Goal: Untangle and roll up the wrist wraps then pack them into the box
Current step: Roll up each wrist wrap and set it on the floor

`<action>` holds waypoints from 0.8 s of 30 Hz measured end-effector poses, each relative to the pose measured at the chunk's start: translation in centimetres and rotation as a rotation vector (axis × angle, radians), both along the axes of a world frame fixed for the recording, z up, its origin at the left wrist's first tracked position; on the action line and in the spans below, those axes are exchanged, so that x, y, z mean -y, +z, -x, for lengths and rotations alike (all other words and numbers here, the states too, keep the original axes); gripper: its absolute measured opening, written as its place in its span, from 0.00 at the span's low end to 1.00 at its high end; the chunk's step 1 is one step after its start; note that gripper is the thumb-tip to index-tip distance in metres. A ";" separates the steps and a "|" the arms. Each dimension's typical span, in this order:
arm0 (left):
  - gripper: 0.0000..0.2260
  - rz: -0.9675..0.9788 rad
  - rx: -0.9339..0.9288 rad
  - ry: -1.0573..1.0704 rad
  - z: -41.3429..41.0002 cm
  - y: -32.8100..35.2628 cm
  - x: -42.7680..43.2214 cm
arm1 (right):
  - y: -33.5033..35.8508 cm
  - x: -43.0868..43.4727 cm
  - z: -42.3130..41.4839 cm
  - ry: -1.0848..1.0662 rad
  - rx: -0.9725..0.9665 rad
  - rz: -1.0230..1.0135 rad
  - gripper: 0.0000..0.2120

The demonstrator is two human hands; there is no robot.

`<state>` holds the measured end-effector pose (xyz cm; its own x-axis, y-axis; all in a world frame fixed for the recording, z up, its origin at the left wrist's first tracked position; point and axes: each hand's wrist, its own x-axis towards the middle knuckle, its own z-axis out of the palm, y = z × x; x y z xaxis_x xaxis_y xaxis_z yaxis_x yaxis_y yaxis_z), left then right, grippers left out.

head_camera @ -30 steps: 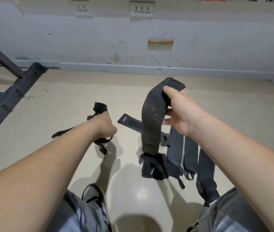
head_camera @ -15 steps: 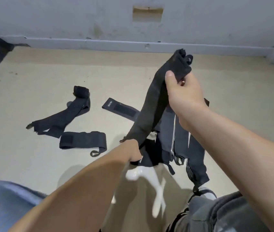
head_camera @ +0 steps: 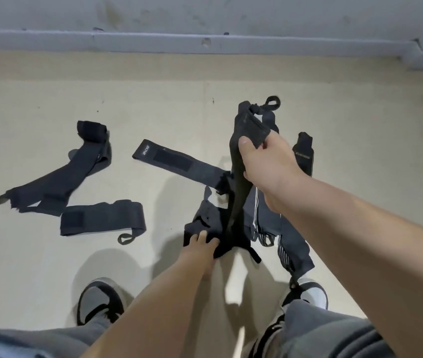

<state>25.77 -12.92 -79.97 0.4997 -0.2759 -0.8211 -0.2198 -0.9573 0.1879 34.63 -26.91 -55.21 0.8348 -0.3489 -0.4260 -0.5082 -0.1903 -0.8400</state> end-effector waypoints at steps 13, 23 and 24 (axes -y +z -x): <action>0.23 -0.143 0.069 0.102 1.2 0.5 -4.0 | 3.2 0.4 -0.8 0.006 0.184 -0.007 0.04; 0.21 -0.124 0.040 0.135 2.5 -0.1 -3.9 | 6.3 -1.3 -0.4 -0.033 0.384 -0.083 0.14; 0.20 -0.101 0.008 0.106 2.5 0.3 -3.5 | 6.3 -1.3 -0.5 -0.041 0.382 -0.091 0.12</action>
